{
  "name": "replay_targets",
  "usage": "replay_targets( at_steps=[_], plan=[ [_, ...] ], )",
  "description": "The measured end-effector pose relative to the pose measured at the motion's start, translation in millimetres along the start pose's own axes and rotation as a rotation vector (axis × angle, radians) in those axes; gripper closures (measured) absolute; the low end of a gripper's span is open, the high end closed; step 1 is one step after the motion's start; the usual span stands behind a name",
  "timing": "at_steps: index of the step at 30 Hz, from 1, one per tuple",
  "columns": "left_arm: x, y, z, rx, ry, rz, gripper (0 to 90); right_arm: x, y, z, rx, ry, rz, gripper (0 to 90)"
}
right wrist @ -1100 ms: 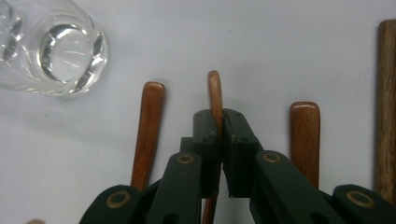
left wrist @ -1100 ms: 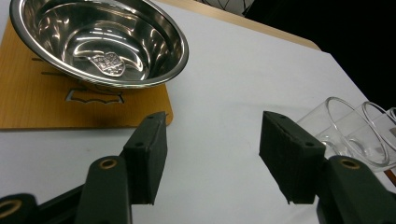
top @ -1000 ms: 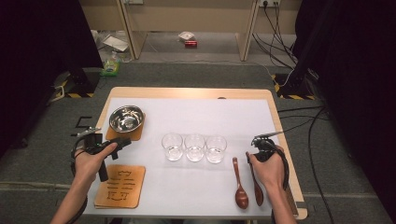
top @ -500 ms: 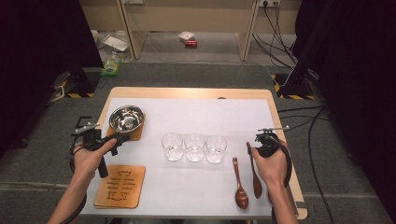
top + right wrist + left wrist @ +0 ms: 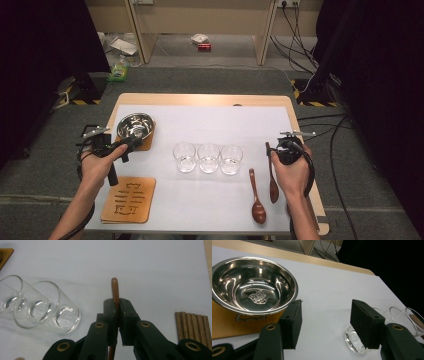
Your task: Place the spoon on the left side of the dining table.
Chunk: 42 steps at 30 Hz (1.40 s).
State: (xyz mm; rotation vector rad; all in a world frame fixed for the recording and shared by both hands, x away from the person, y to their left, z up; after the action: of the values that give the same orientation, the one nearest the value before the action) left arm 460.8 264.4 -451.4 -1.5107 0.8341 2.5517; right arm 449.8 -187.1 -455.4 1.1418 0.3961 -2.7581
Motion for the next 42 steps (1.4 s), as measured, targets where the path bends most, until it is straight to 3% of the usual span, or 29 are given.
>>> replay_targets(
  at_steps=[15, 42],
  plan=[
    [-10.5, 5.0, -3.4, 0.004, 0.011, -0.006, 42.3, -16.0, -5.2, 3.8, -0.006, 0.069, 0.012, 85.0],
    [-23.5, 17.2, -11.6, 0.025, 0.025, -0.020, 42.1, -36.7, -14.7, 5.3, -0.003, 0.127, 0.022, 85.0]
  ],
)
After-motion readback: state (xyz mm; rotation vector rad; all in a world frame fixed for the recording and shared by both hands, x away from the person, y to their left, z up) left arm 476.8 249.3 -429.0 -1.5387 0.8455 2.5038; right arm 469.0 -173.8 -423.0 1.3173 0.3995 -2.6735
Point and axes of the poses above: each handheld gripper's, and its own axes: z roughly backward along the jaws, x roughly out of its underside, y roughly to its right, the point moved 9 cm from there along -z, roughly forward along the jaws, and after that the axes turned 5 degrees about y, right-handed, at the moved point
